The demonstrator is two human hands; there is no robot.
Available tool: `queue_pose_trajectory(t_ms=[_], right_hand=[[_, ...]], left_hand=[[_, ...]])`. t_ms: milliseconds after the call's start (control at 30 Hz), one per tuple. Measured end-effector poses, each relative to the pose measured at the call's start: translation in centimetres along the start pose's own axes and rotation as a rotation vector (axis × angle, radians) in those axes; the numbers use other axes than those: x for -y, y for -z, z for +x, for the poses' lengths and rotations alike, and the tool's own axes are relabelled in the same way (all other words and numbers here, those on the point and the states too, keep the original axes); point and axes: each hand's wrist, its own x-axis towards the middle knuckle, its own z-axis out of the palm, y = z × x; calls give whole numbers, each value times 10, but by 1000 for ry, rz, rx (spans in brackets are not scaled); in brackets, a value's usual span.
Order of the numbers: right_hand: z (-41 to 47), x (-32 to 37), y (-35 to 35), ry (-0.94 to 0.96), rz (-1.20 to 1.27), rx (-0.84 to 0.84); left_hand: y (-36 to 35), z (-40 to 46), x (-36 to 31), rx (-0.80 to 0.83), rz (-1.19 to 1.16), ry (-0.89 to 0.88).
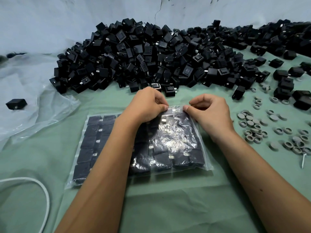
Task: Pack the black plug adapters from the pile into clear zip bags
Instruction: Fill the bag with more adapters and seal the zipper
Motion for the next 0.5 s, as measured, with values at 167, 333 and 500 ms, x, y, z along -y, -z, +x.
queue_pose_trajectory(t_ms=[167,333,500], right_hand=[[3,-3,-1,5,16,33],[4,-6,0,10,55,115],[3,-4,0,23,73,184]], left_hand=[[-1,-1,-1,20,8,-8],[-2,-2,-4,51,-26,-37],[-4,-1,-3,64,-29,-37]])
